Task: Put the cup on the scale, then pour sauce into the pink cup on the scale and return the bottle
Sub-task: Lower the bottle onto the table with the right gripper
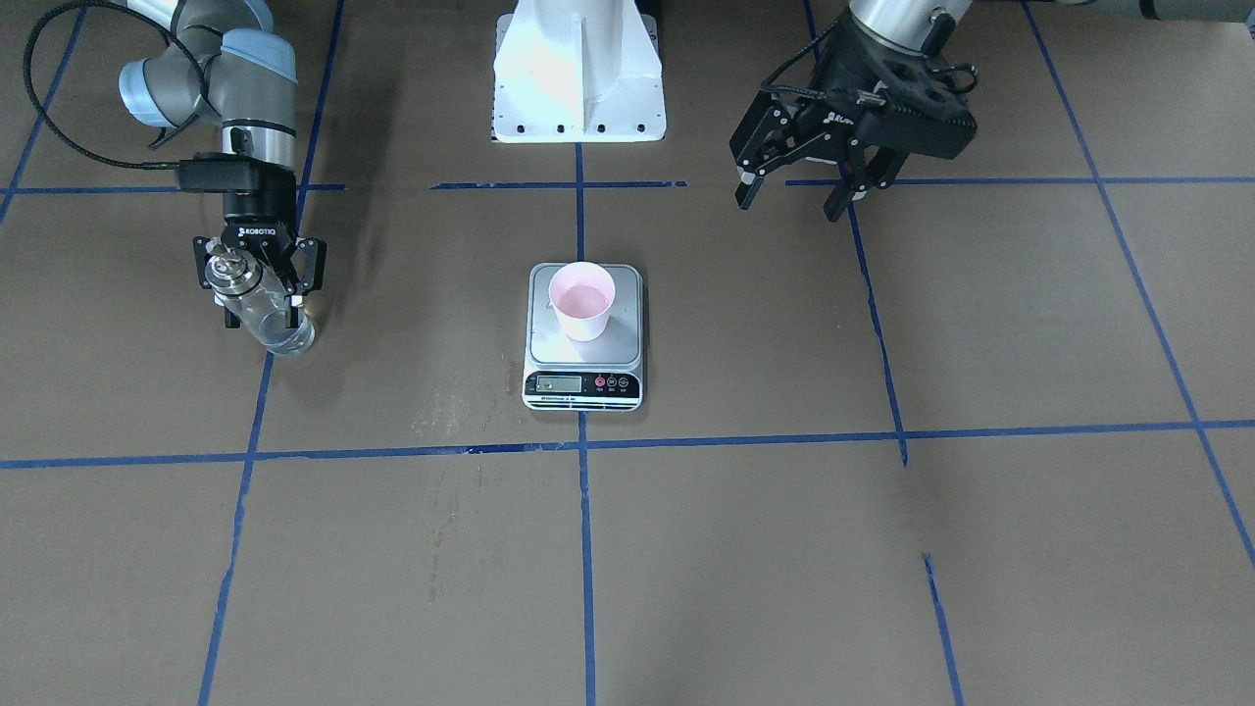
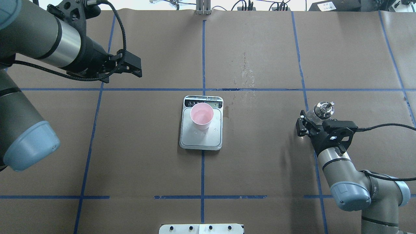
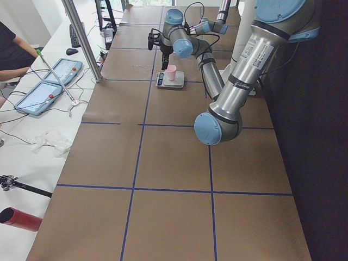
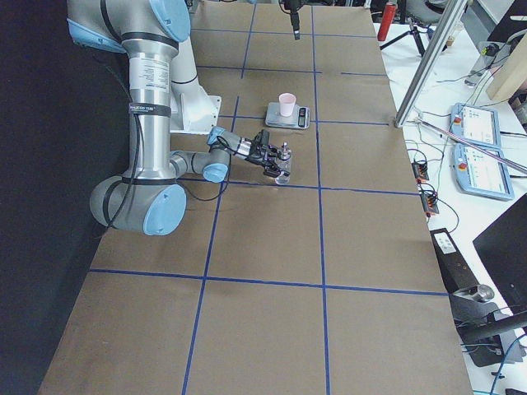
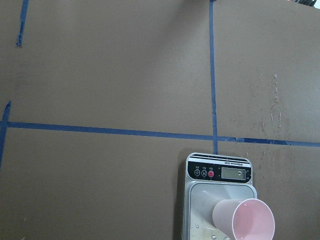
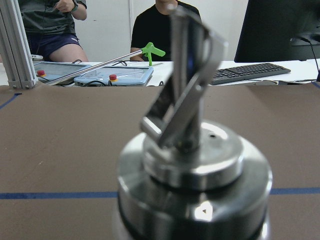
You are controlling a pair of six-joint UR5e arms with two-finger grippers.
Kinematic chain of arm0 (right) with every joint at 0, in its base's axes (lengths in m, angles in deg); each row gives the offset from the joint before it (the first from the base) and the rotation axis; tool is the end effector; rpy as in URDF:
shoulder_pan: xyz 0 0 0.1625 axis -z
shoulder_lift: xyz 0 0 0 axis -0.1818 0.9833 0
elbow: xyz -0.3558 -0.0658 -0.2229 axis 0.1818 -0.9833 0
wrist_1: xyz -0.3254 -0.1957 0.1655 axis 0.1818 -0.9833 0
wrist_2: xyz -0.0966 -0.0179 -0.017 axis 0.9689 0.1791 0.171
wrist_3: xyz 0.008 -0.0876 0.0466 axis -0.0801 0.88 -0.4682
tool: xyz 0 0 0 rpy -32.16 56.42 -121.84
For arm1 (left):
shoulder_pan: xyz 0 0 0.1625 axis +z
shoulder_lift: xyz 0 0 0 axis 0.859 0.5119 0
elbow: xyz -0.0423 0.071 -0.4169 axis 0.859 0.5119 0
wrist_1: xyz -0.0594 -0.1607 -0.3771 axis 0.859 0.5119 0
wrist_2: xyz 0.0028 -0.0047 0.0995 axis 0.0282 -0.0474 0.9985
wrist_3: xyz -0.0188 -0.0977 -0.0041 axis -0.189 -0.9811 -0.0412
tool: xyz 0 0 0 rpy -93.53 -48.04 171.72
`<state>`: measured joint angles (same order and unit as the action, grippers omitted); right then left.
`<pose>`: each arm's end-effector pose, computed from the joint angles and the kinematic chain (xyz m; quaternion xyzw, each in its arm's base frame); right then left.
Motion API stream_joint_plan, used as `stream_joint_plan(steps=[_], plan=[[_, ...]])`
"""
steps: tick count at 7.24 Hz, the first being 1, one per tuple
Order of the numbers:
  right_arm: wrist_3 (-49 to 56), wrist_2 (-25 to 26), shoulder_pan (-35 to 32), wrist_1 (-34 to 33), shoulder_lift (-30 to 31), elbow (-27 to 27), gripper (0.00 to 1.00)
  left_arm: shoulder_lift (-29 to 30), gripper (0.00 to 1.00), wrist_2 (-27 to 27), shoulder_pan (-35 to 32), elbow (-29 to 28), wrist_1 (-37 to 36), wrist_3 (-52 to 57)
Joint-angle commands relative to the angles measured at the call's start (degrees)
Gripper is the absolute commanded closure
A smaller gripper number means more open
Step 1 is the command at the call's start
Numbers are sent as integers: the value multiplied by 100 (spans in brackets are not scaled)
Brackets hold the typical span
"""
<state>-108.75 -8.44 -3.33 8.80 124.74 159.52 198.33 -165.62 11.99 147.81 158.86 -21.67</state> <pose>-0.4063 -0.3192 0.4755 0.4792 -0.3031 0.2147 0.7952 0.2971 -0.4502 0.1540 0.1002 0.5055 -0.0711 0.8540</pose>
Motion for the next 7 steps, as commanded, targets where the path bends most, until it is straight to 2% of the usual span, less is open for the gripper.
stream_joint_plan(steps=[1,2,7], plan=[[0,-10,0,-9,6,-54,55,0,0,-6,2,1,-6,-1],[0,7,9,-18,6,-167,1,0,0,-6,-6,1,-7,8],[-9,69,175,0,23,-46,0,0,0,-6,2,-8,-7,8]])
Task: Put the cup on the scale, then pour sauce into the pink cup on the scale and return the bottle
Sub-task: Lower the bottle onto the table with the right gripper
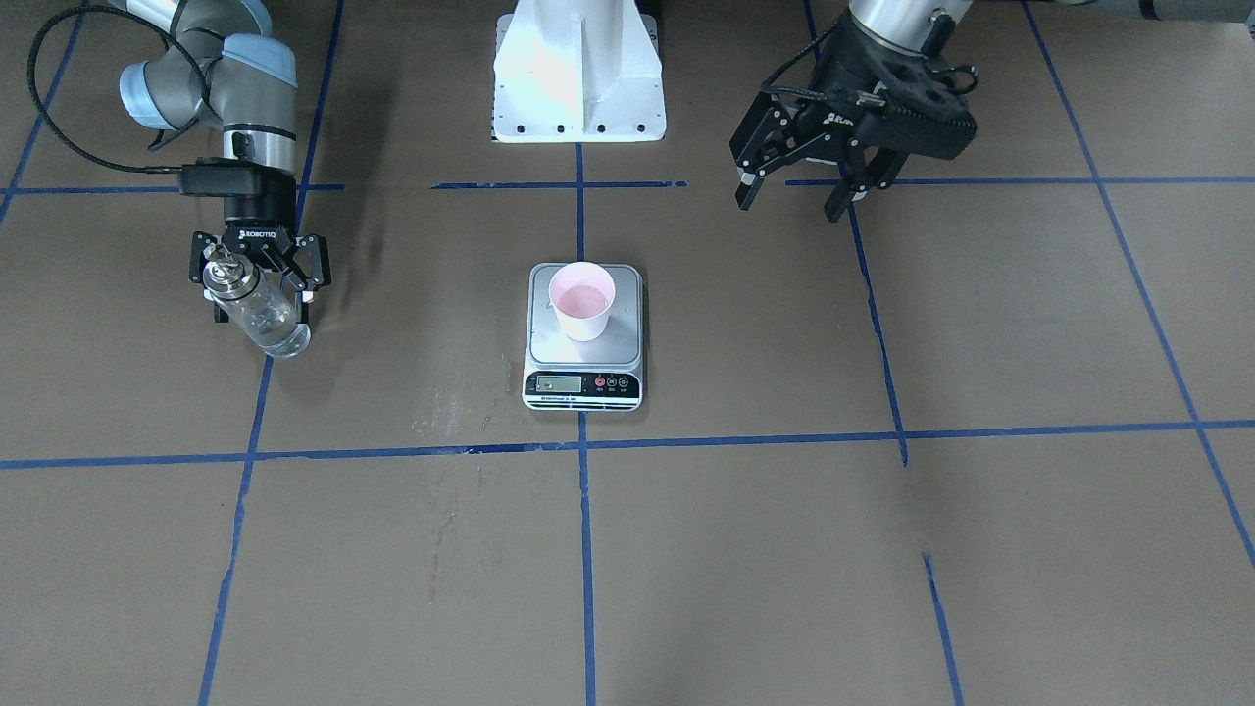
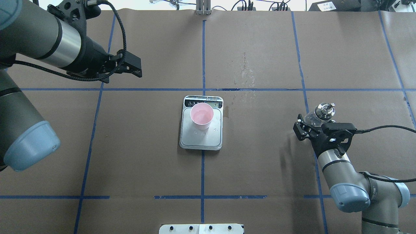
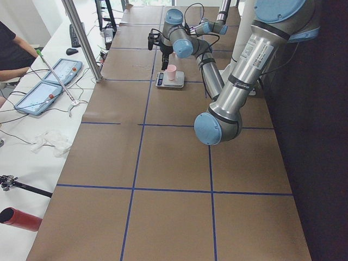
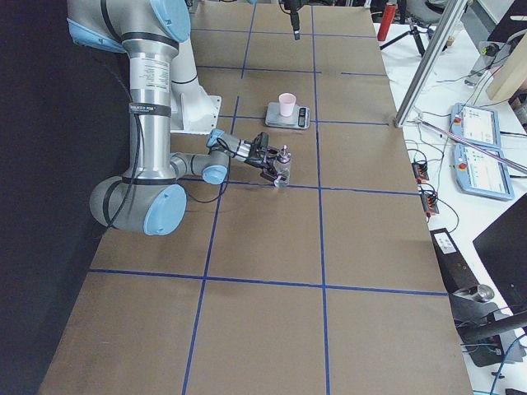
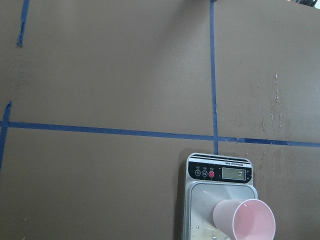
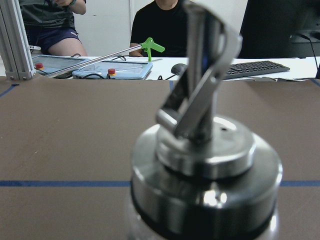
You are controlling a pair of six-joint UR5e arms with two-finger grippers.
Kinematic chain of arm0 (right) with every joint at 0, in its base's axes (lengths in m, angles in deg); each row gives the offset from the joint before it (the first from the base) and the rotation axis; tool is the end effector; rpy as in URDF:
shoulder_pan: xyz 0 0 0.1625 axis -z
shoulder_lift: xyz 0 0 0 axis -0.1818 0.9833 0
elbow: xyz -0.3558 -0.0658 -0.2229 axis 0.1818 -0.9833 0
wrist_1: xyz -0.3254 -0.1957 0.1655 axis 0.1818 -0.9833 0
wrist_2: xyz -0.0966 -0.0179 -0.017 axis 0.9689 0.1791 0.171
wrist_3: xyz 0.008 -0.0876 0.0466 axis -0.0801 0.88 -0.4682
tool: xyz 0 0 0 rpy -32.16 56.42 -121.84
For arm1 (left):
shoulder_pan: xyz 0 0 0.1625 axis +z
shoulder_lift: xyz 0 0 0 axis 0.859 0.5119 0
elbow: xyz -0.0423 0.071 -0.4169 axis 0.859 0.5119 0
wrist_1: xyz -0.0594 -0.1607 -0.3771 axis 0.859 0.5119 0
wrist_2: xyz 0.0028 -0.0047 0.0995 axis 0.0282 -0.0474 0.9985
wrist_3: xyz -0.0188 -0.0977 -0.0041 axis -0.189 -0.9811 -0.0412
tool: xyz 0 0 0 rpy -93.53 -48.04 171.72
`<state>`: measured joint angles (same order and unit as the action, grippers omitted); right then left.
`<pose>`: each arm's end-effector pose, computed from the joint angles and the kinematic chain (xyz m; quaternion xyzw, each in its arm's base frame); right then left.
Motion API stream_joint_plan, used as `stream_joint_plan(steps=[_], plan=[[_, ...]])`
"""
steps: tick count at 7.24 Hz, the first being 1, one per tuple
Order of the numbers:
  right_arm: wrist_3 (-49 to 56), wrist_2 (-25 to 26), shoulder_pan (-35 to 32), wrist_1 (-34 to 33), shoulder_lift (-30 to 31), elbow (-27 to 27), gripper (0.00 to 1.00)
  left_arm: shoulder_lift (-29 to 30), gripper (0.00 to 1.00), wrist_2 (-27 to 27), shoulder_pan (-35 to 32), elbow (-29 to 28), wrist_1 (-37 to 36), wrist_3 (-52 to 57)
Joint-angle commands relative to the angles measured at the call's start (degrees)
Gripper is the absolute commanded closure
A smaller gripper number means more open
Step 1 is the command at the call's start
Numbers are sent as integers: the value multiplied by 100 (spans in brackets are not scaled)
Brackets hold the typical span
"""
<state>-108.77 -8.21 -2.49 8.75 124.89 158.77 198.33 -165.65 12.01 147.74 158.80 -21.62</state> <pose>-0.4112 -0.3135 0.4831 0.4786 -0.2991 0.2065 0.7993 0.2976 -0.4504 0.1545 0.0995 0.5049 -0.0708 0.8545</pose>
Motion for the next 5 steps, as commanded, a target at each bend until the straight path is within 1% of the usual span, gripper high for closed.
stream_joint_plan(steps=[1,4,5], plan=[[-7,177,206,13,157,30,0,0,0,-3,0,-1,8,-6],[-24,458,566,22,334,162,0,-17,0,-3,0,-1,0,2],[-59,520,672,30,508,249,0,-26,0,-3,0,-1,8,2]])
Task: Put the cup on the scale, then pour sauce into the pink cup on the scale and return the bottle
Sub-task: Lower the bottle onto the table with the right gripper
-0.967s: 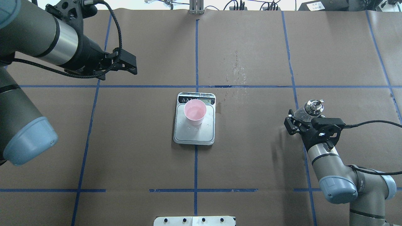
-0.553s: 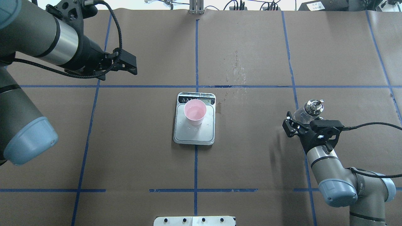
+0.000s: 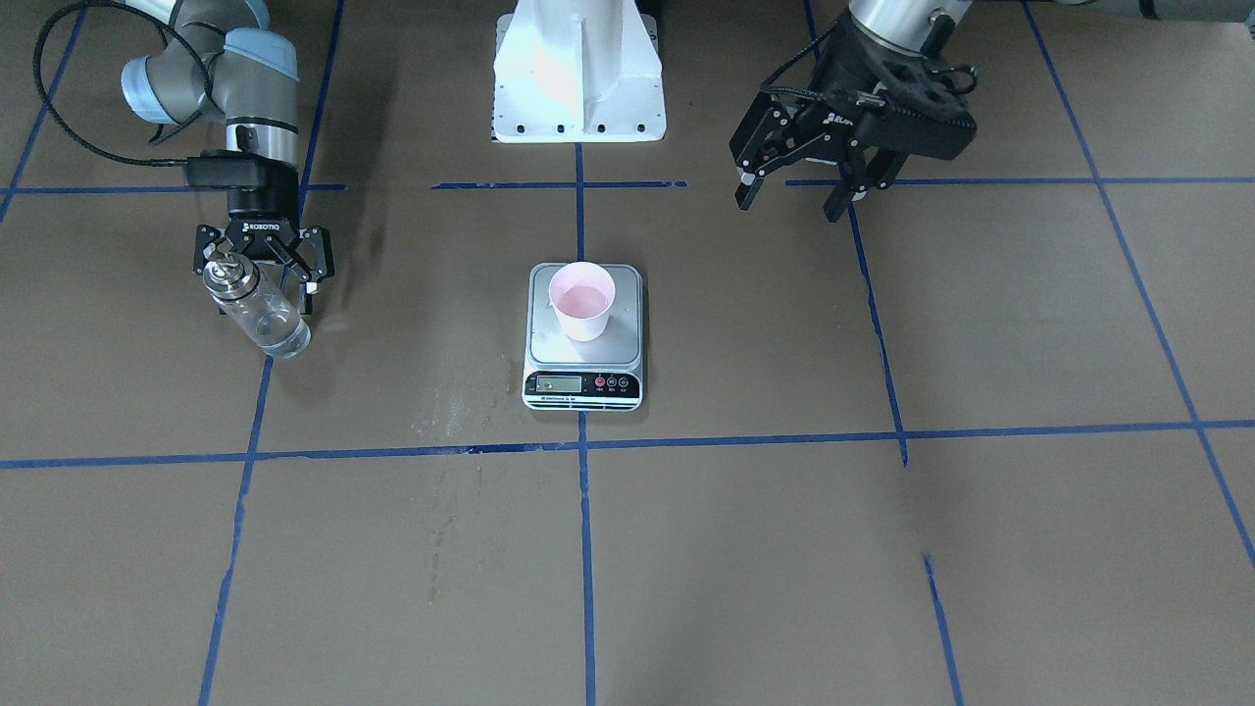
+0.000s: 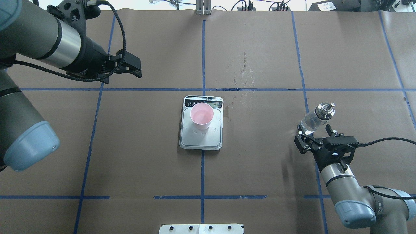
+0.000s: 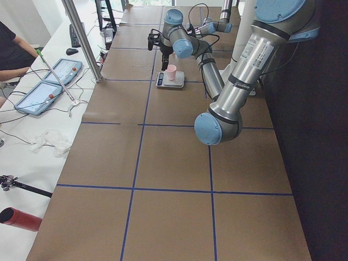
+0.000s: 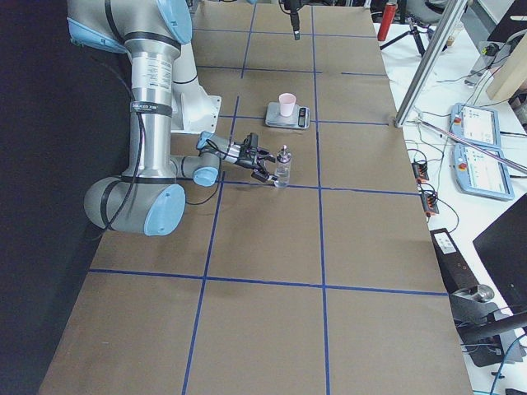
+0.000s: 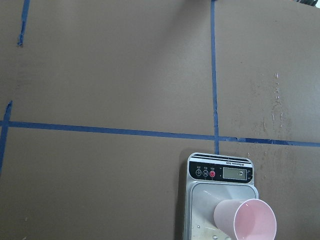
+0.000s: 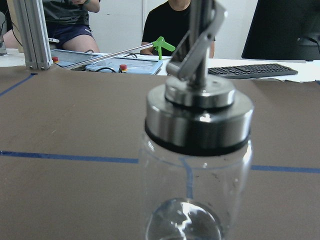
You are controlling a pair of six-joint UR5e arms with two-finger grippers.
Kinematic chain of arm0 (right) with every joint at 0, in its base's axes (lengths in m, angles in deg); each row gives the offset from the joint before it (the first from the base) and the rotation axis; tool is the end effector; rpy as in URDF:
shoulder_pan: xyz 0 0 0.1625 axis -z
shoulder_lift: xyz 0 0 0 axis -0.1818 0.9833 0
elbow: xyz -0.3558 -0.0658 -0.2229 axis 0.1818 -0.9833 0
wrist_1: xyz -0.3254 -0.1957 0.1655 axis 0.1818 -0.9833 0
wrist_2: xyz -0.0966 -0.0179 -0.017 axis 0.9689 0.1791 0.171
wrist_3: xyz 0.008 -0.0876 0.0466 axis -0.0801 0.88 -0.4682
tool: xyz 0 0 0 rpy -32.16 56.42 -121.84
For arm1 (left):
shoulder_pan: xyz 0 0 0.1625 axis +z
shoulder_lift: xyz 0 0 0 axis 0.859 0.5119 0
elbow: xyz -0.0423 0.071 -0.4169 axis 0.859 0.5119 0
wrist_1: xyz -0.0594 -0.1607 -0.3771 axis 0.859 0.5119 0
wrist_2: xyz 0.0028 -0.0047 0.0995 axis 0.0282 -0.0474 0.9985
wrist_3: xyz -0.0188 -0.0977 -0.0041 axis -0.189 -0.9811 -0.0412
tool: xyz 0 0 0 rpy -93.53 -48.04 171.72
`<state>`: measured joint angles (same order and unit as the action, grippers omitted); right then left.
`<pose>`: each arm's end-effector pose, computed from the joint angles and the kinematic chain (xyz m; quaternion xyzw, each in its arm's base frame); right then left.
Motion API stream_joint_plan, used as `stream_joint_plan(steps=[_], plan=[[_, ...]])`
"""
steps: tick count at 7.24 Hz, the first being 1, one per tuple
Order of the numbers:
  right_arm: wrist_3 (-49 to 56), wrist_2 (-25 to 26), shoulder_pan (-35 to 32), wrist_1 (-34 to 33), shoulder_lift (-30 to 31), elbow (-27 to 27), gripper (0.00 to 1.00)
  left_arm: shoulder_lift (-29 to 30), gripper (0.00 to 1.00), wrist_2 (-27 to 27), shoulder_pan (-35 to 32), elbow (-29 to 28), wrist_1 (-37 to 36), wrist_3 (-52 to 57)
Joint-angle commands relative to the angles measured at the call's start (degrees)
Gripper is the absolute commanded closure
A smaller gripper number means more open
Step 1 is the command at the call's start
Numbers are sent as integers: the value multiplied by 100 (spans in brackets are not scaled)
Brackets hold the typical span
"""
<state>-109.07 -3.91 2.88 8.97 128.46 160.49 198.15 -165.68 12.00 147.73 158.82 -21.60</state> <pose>-0.4103 -0.2741 0.4925 0.4924 -0.2983 0.1798 0.7977 0.2976 -0.4504 0.1562 0.0985 0.5040 -0.0710 0.8551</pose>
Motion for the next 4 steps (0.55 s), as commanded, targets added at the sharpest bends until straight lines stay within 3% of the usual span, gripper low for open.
stream_joint_plan(steps=[1,4], plan=[[-47,152,309,26,335,252,0,-9,0,0,-7,9,-3,0],[-231,503,1004,209,871,420,0,-26,0,0,-7,44,-3,0]])
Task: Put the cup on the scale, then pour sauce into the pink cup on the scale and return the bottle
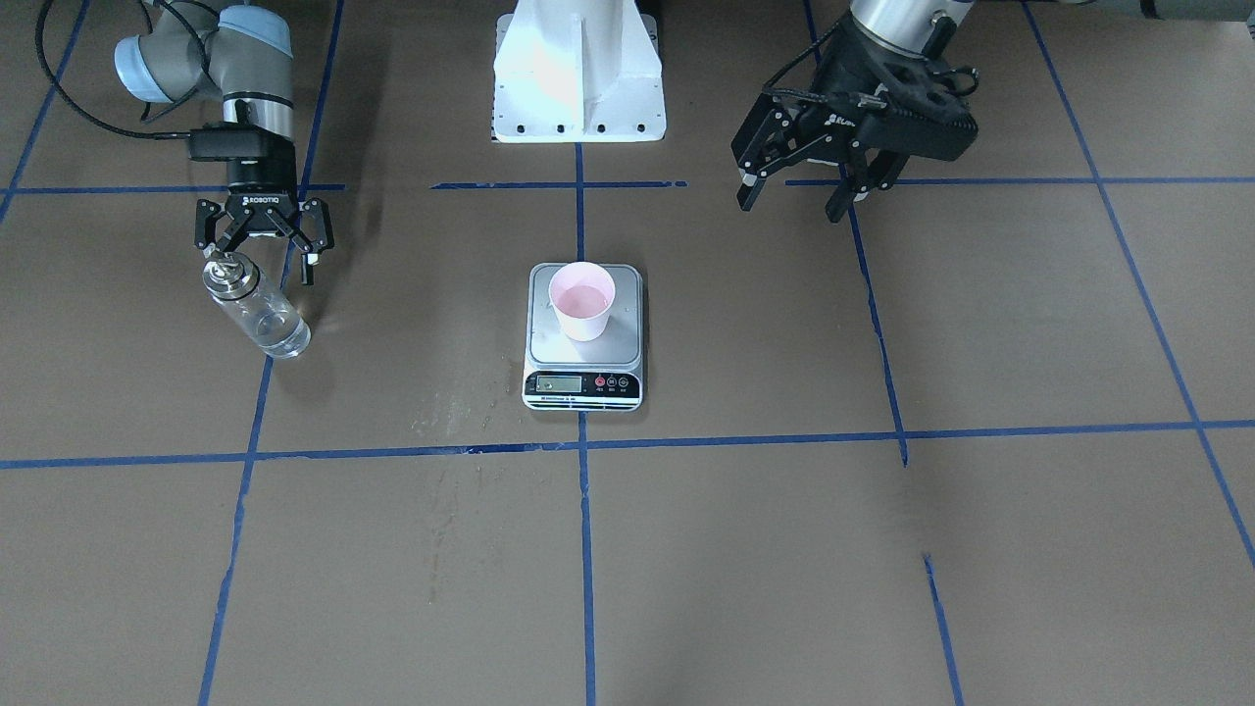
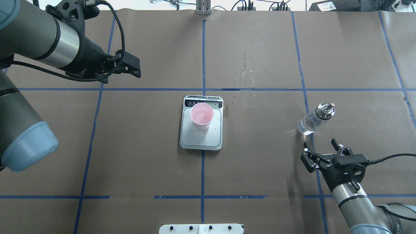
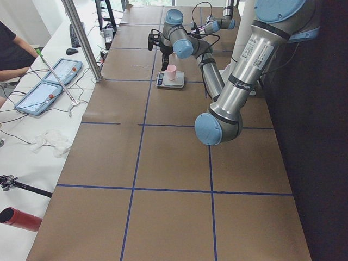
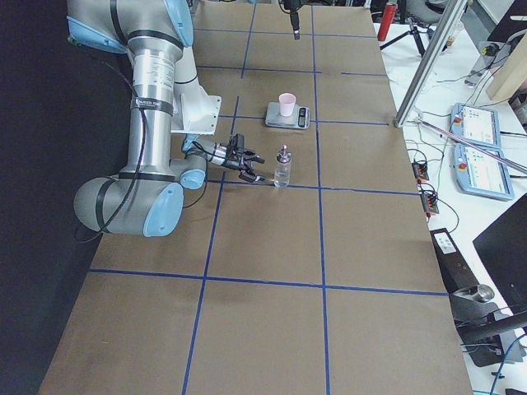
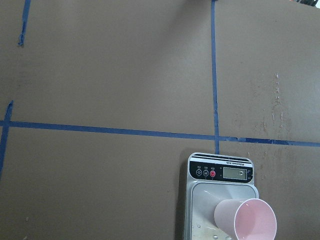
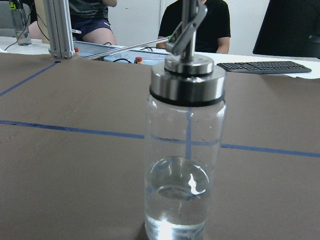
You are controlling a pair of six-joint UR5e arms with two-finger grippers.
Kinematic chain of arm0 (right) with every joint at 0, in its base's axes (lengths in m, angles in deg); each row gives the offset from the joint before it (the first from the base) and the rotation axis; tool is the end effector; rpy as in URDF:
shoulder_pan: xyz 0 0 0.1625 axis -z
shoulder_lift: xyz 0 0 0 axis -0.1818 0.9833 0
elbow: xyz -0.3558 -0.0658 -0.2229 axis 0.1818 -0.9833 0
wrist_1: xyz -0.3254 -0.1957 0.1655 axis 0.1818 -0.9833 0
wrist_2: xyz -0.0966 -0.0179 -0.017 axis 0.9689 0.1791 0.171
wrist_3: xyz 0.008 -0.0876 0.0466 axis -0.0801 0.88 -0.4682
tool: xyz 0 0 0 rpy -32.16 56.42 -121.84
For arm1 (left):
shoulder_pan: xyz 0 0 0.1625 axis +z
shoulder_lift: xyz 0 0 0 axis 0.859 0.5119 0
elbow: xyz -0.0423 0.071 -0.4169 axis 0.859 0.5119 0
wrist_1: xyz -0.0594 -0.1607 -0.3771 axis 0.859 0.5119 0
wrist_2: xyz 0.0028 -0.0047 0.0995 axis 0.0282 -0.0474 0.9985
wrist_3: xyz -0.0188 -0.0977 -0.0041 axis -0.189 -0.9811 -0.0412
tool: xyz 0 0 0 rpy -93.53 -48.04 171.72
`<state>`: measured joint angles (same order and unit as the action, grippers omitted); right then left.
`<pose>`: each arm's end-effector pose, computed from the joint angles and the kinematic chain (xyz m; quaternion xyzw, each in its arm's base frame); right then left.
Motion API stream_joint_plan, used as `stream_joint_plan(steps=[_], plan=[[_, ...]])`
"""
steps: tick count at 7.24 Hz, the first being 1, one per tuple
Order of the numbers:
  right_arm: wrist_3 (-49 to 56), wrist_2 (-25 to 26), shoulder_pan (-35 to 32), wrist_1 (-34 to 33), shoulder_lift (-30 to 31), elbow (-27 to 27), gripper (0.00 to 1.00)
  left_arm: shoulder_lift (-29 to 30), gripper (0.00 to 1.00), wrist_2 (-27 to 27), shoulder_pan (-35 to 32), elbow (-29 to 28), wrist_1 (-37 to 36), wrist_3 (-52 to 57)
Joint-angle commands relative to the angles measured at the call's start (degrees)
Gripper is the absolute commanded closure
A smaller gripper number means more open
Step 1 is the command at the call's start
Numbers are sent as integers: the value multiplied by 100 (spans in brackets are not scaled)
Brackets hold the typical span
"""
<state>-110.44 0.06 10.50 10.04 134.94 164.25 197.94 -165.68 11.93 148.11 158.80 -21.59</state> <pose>-0.3942 -0.2208 0.5018 0.4960 -0.3147 0.1431 0.7965 0.2954 -0.4490 0.1560 0.0996 0.5048 -0.0711 0.8545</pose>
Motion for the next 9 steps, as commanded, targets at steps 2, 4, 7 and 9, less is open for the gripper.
stream_joint_plan(steps=[2,4,7,9], plan=[[-86,81,437,1269,1039,36,0,-14,0,0,-1,49,0,-9],[-86,20,411,1613,1226,-25,0,-32,0,0,-1,76,-9,0],[-8,-611,35,1880,1324,-131,0,-50,0,9,-1,15,0,17],[324,-1164,-518,1932,1315,-166,0,-50,0,9,-1,-3,8,79]])
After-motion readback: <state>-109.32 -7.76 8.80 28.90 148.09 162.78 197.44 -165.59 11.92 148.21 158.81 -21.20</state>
